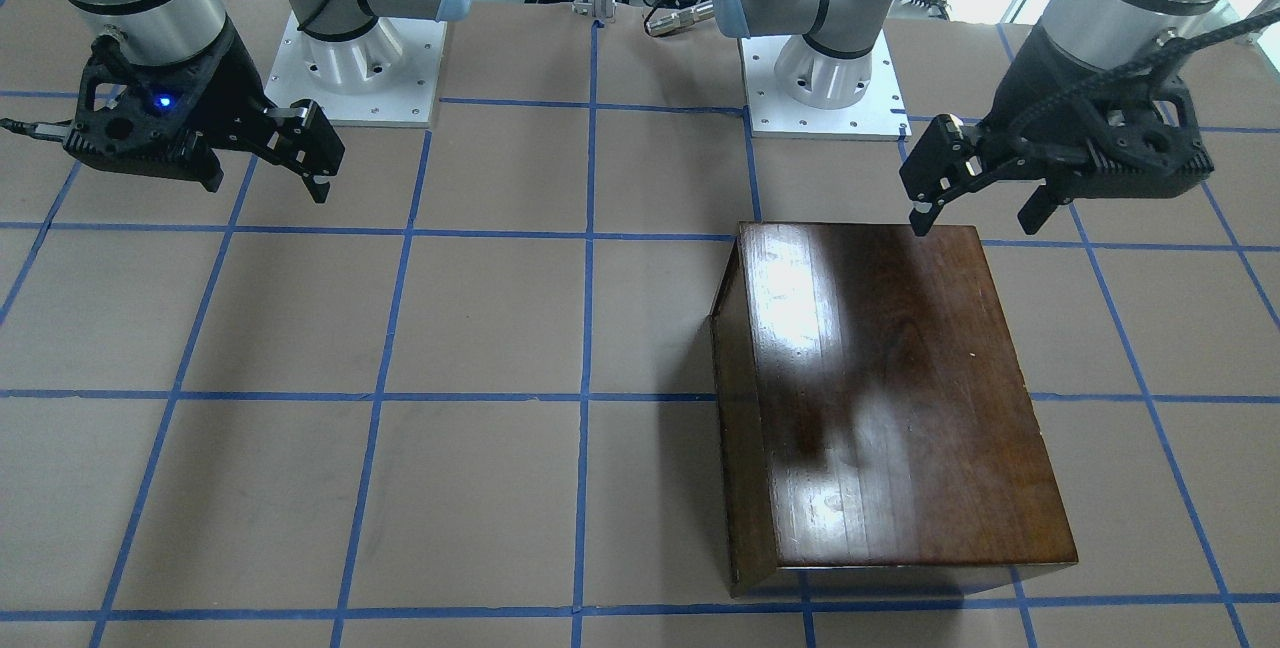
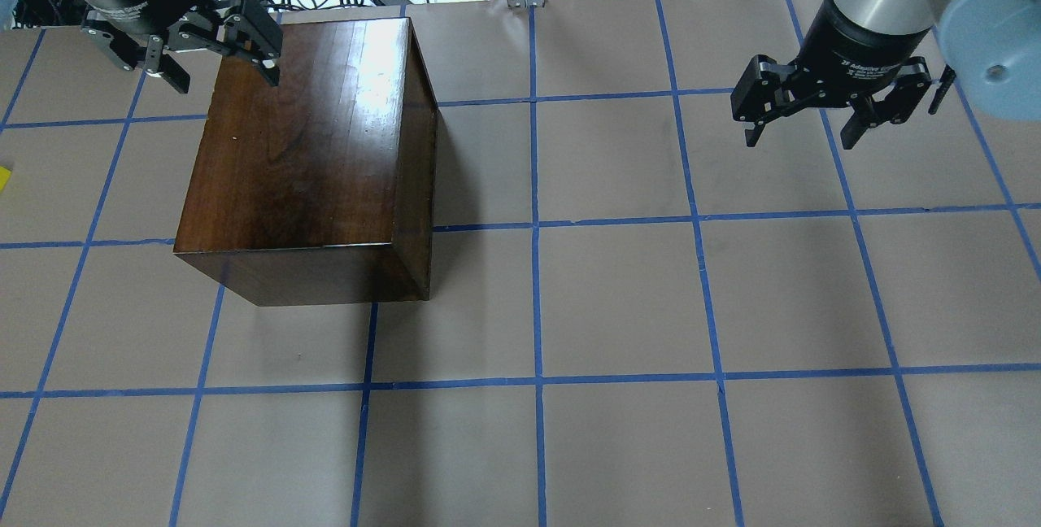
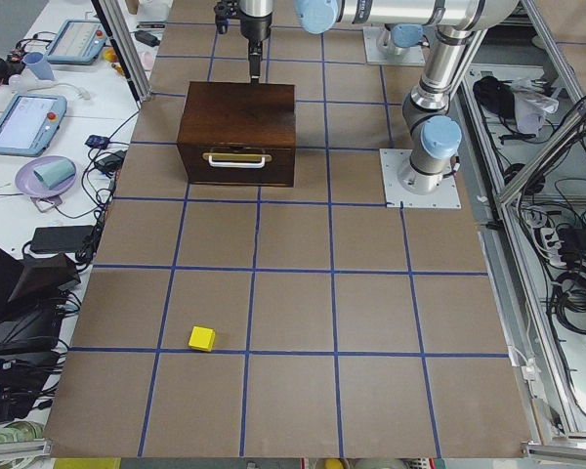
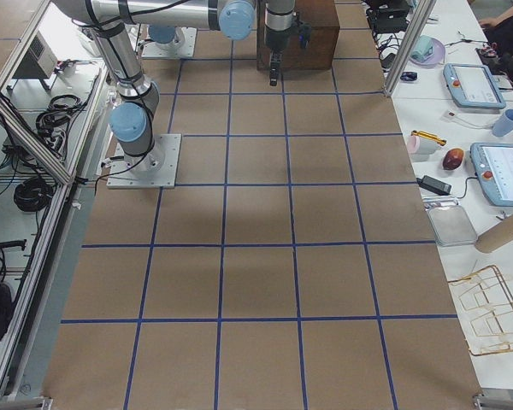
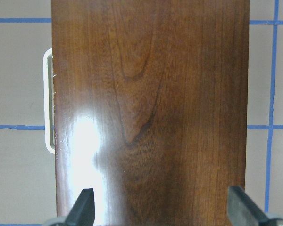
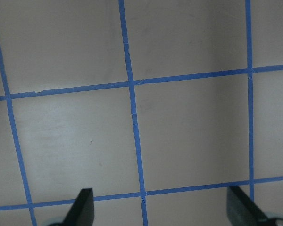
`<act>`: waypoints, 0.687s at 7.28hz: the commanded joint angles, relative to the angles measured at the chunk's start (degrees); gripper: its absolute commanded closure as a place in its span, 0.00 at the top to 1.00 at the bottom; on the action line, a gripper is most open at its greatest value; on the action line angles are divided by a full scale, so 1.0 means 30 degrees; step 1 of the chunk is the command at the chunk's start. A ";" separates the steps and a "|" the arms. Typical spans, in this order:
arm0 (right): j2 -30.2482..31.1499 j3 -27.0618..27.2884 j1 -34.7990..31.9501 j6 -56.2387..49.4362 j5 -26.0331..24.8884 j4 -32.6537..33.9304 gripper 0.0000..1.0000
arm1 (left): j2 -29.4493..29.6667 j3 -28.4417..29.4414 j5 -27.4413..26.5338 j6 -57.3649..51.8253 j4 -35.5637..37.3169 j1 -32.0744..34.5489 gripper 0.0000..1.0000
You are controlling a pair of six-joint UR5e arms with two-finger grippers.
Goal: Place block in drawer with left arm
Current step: 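Move the left gripper down beside the cabinet toward the white drawer handle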
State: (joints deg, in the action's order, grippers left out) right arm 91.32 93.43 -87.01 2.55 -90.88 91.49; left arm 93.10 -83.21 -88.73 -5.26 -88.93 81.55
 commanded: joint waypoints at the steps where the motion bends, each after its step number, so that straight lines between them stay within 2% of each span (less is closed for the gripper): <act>1: 0.0000 0.0000 0.0000 0.0000 0.0000 0.0000 1.00 | 0.0255 0.0021 -0.0073 -0.1030 -0.0121 -0.1513 1.00; 5: 0.0000 0.0000 0.0000 0.0000 0.0000 0.0000 1.00 | 0.1833 0.0253 0.0044 -0.4948 0.0054 -0.4387 1.00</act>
State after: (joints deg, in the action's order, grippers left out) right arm 91.32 93.43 -87.01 2.55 -90.90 91.49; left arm 96.85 -82.92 -88.62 -16.40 -88.94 70.50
